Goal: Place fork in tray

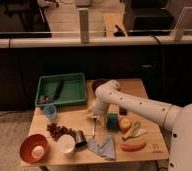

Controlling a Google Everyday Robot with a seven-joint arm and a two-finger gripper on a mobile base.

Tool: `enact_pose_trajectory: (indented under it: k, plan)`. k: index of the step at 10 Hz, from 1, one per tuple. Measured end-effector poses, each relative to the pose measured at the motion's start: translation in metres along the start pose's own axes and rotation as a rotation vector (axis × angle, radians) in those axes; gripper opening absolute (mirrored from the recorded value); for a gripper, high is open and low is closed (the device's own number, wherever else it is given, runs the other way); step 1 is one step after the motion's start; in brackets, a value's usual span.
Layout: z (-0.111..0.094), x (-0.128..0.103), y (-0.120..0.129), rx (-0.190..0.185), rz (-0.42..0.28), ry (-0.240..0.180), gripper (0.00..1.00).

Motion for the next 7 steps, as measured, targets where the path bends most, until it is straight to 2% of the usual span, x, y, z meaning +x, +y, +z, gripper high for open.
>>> enact_pose_trajectory:
  k: [1, 3, 5, 7]
  plan:
    - [0.0019, 0.0001, 0.0007, -0.007, -0.007, 0.001, 0.78]
    - [0.0042, 0.0016, 0.0026, -0.025, -0.016, 0.006, 0.64]
    - [0.0059, 0.0018, 0.0020, -0.040, -0.035, 0.013, 0.62]
    - [0.0091, 0.0007, -0.0005, -0.062, -0.082, 0.032, 0.62]
